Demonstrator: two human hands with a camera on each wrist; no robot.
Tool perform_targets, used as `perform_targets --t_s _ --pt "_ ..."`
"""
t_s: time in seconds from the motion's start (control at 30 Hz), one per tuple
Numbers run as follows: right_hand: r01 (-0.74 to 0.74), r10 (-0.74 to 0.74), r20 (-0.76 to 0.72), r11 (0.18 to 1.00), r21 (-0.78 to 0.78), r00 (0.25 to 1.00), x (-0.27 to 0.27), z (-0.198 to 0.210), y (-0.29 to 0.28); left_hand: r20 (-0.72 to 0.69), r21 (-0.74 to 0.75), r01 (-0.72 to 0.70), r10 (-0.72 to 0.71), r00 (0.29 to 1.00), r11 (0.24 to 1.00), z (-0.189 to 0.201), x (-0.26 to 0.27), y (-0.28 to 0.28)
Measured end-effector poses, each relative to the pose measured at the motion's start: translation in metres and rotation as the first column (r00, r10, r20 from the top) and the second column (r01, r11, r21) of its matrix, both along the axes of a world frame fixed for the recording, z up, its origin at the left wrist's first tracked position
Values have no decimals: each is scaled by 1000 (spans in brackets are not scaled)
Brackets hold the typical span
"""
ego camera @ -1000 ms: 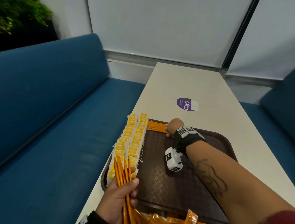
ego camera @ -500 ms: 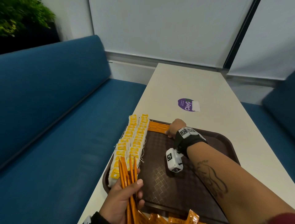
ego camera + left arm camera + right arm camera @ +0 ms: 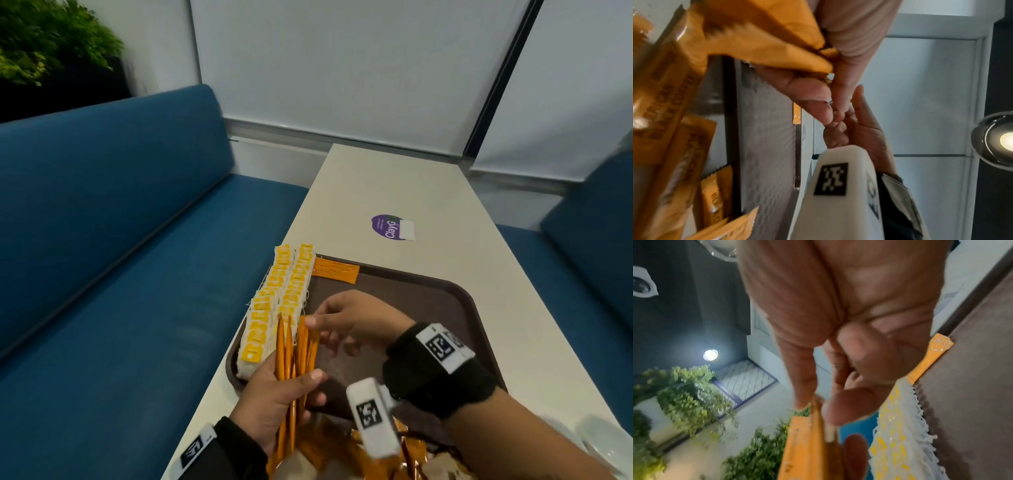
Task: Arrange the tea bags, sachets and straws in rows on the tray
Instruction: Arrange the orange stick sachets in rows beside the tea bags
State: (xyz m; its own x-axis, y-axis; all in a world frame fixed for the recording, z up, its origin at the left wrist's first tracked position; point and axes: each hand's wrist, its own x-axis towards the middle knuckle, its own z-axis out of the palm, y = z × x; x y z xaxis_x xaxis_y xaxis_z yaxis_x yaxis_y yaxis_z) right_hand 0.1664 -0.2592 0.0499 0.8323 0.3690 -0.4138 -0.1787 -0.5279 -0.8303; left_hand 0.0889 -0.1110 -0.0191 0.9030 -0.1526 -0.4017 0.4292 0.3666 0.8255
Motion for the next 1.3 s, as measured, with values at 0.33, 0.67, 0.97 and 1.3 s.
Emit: perform_targets --t_s 0.33,0.67,0.97,1.3 --pt "213 -232 55 948 238 971 -55 1 -25 -23 -17 -48 48 999 999 2 -21 5" --pt "260 -337 224 914 311 914 -74 -4 -35 -27 -36 -210 209 978 977 6 -24 9" --pt "92 -247 519 948 305 818 -84 -15 -38 -92 -230 -212 196 976 950 15 -12 12" --pt "227 -397 261 834 503 880 -81 -21 -38 -4 -84 -133 133 991 988 11 -12 6"
